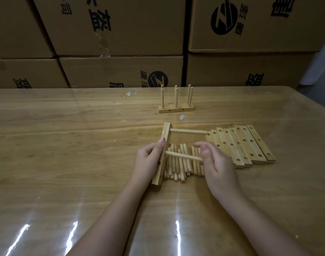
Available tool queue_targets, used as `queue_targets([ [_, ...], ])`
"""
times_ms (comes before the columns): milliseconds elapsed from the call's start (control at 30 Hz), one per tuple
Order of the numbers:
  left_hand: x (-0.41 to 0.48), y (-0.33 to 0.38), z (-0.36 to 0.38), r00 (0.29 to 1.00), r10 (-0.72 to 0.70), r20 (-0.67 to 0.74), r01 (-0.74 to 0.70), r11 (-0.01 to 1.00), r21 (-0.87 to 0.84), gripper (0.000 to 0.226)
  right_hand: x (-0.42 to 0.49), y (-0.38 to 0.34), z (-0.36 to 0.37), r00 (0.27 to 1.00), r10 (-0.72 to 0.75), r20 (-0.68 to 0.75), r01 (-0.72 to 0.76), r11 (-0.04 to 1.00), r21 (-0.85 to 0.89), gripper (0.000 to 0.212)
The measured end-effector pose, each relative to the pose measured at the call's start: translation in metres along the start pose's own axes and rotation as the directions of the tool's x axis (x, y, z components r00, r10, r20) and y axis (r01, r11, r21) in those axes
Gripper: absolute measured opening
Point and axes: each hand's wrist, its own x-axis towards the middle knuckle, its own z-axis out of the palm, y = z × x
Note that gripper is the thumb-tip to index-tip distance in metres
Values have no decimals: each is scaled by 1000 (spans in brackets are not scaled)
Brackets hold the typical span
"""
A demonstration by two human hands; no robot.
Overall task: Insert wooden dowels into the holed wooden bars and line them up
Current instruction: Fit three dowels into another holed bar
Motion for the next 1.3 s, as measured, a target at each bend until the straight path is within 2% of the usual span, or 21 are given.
queue_targets([
  [67,2,1,-1,998,-61,-36,58,996,-73,35,3,7,-2,998,29,-52,-29,1000,1,39],
  [133,2,3,-1,996,-79,-47,72,987,-144,33,5,13,-1,999,37,-9,-38,992,-123,34],
  [200,3,3,0,996,-72,-46,63,984,-167,32,5,14,1,990,40,134,-4,965,-260,31],
  [300,2,5,-3,997,-79,-16,73,966,-250,32,2,18,5,904,42,426,160,890,-427,51],
  [367,3,5,-5,994,-104,-14,94,944,-317,35,2,20,6,853,37,520,228,870,-437,58],
  [433,6,4,-8,992,-121,-41,96,919,-382,37,2,23,6,838,29,544,246,871,-426,60],
  [533,8,2,-10,988,-127,-91,73,888,-453,39,2,25,4,851,-7,526,264,870,-415,56],
  [700,11,2,-12,981,-144,-133,43,821,-569,24,0,25,6,882,-44,469,281,848,-449,48],
  [967,13,2,-8,981,-141,-135,38,815,-578,24,2,18,1,902,-74,426,285,842,-457,40],
  [1067,13,1,-8,984,-129,-120,39,822,-568,22,3,15,2,914,-50,403,246,859,-449,39],
  [1200,13,1,-8,987,-118,-107,39,831,-555,24,3,16,6,945,38,326,118,889,-443,46],
  [1300,12,2,-7,989,-121,-82,59,846,-530,22,3,16,7,959,80,271,47,902,-430,43],
])
